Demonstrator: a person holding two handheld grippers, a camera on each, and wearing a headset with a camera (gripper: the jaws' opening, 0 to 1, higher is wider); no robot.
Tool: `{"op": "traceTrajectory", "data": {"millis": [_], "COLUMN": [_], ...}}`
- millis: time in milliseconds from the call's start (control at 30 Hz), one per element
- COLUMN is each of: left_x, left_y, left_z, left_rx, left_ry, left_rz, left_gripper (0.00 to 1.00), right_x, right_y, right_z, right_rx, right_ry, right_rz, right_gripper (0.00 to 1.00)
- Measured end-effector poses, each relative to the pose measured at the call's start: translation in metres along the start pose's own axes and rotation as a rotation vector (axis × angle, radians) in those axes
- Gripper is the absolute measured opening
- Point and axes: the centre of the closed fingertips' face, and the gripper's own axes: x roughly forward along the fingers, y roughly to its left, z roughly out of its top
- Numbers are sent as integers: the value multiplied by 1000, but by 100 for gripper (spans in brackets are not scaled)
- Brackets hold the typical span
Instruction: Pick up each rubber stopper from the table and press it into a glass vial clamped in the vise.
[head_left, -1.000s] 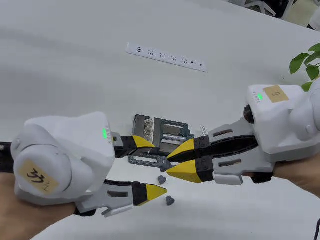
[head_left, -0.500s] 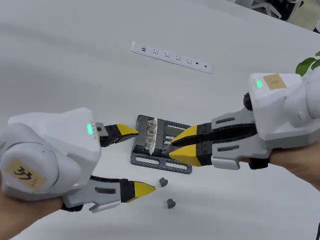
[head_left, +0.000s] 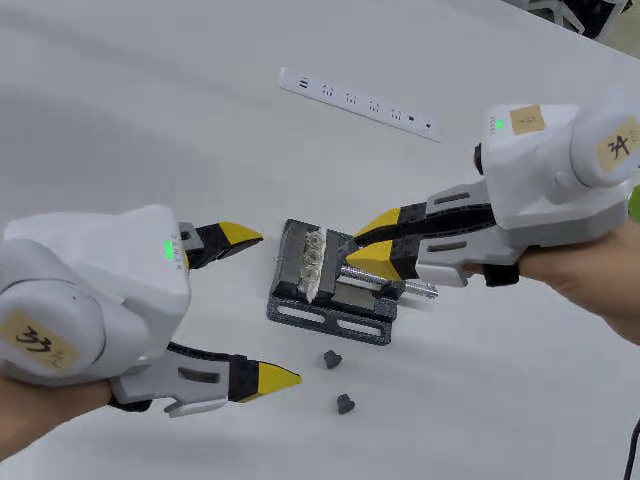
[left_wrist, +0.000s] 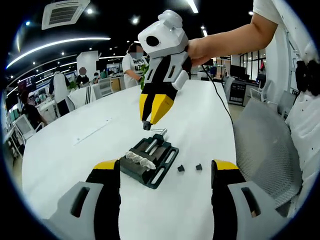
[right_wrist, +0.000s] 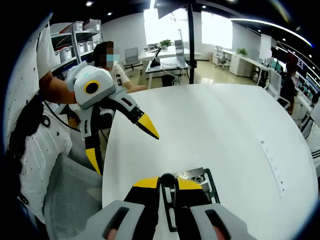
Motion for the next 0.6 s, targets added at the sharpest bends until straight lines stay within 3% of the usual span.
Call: {"op": "traceTrajectory", "data": {"millis": [300, 600], "left_x": [3, 4], "left_y": [3, 5], "left_z": [-11, -15], "left_rx": [-13, -37], "left_ry": [-3, -37], "left_rz": [-4, -1], "left_gripper": [84, 95], "right_x": [23, 45], "right_y": [-33, -51], "right_z": [-10, -21], "right_rx": [-26, -52], "right_ry": [84, 164], "right_rz": [-27, -46], "right_gripper": [6, 6]}}
